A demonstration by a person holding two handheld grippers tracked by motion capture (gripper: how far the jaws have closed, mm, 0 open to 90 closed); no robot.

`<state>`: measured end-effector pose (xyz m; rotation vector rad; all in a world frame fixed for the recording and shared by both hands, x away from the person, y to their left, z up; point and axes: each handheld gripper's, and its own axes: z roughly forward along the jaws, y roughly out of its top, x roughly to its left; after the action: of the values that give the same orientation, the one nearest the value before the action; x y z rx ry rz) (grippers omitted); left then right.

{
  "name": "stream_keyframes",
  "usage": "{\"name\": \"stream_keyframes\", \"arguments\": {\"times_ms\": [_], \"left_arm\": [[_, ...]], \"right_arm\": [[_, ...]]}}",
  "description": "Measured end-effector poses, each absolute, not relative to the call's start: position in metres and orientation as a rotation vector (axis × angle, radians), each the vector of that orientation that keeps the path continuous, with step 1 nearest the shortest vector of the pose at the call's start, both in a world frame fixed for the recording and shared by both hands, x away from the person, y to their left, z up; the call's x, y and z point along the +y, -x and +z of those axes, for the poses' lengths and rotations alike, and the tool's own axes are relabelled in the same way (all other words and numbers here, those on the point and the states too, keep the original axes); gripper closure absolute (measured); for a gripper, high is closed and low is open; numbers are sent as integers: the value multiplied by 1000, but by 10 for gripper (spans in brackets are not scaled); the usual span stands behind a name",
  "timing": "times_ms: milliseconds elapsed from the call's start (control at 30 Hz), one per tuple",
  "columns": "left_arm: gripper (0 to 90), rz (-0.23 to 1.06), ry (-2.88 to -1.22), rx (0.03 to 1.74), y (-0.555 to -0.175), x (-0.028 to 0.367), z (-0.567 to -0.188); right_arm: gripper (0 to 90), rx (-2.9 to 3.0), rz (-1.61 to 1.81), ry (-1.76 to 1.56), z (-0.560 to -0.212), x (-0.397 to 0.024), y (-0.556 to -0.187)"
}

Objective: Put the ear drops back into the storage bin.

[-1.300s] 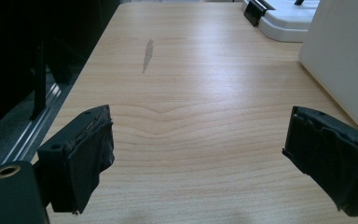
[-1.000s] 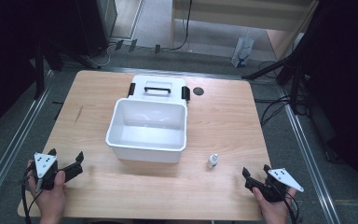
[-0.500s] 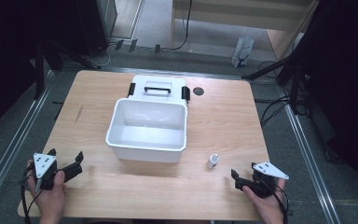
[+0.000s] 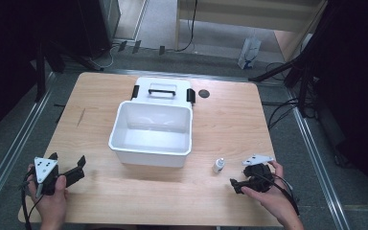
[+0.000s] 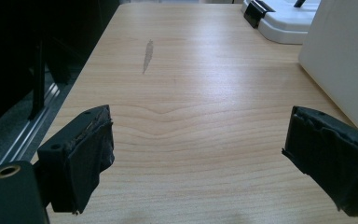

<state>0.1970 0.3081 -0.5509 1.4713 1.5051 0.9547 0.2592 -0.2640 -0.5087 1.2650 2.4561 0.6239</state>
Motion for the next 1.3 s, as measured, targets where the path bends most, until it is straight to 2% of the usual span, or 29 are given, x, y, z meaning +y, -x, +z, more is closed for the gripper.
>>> {"name": "stream_keyframes", "arguments": {"times_ms": [233, 467, 533, 567, 633, 900, 1300], "left_arm": [[86, 948, -1468, 1506, -197, 309, -551], [86, 937, -1469, 1508, -198, 309, -551], [86, 936, -1466, 1507, -198, 310, -551], [86, 936, -1465, 1509, -198, 310, -551], [86, 934, -1464, 1510, -198, 310, -551], [86, 930, -1465, 1513, -199, 310, -551], [86, 927, -1464, 1514, -199, 310, -551]], "right_arm": [[138, 2617, 410, -1221, -489, -249, -272], [182, 2738, 232, -1186, -471, -233, -288], [258, 2757, 220, -1209, -465, -226, -295], [258, 2757, 220, -1209, -465, -226, -295], [349, 2765, 203, -1203, -460, -221, -298], [436, 2783, 188, -1171, -445, -197, -307], [578, 2815, 217, -1205, -448, -181, -324]]}}
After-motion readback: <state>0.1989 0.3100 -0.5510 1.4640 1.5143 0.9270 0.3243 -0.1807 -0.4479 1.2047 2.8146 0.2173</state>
